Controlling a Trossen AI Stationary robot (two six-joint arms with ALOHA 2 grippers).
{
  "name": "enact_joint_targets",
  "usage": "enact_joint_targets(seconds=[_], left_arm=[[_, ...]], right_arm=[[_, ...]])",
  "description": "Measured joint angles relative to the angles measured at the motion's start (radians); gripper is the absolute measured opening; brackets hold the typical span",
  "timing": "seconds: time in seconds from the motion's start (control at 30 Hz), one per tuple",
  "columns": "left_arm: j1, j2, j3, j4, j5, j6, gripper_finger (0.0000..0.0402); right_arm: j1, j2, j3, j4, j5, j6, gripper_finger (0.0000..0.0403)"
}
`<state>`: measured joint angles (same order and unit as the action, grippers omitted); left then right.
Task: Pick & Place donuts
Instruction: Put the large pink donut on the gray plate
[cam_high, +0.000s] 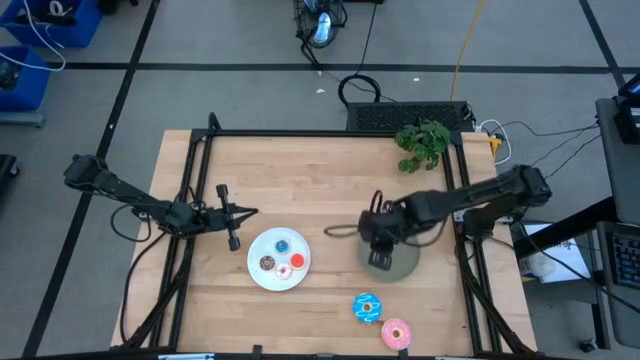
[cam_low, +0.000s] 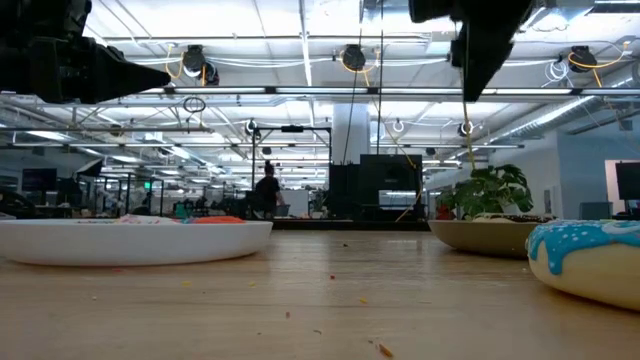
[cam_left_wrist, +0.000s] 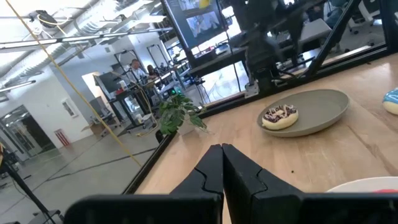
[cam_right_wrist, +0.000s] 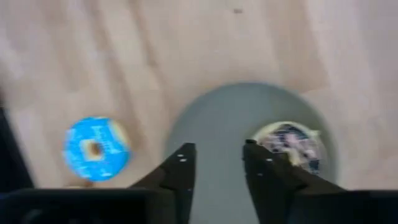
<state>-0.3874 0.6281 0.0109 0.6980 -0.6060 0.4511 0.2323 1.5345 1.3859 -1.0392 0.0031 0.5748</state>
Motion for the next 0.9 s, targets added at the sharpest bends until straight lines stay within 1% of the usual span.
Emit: enact_joint_targets(seconds=[0.17,0.2,0.33,0.43,0.57,0.63,0.7,0.8,0.9], left_arm=[[0.0,0.0,0.0,0.0,0.0,0.0,0.0006],[0.0,0.0,0.0,0.0,0.0,0.0,0.0006],[0.0,0.0,0.0,0.0,0.0,-0.004,0.0006],[0.0,0.0,0.0,-0.008,0.0,-0.008,0.0006],[0.0,0.0,0.0,-0.03,0.0,-0.011,0.0006],[0.0,0.0,0.0,-0.036,0.0,-0.015,0.0006],[0.0,0.0,0.0,-0.038,0.0,-0.015,0.0006],[0.0,0.0,0.0,-0.04,0.0,-0.015,0.0006],[0.0,0.0,0.0,-0.044,0.0,-0.015,0.0006]], right_arm=[[0.131,0.001,0.015,0.012,-0.004,0.098,0.0022],[0.157,0.002,0.015,0.015,-0.004,0.113,0.0011],[0.252,0.012,0.015,0.059,0.026,0.179,0.0012],[0.312,0.03,0.015,0.092,0.048,0.207,0.0004],[0.363,0.07,0.015,0.134,0.043,0.254,0.0001],[0.379,0.11,0.025,0.155,0.018,0.259,0.0001],[0.392,0.175,0.069,0.126,-0.007,0.256,0.0],[0.405,0.277,0.17,0.012,-0.03,0.229,0.0],[0.419,0.351,0.275,-0.085,-0.032,0.196,0.0]])
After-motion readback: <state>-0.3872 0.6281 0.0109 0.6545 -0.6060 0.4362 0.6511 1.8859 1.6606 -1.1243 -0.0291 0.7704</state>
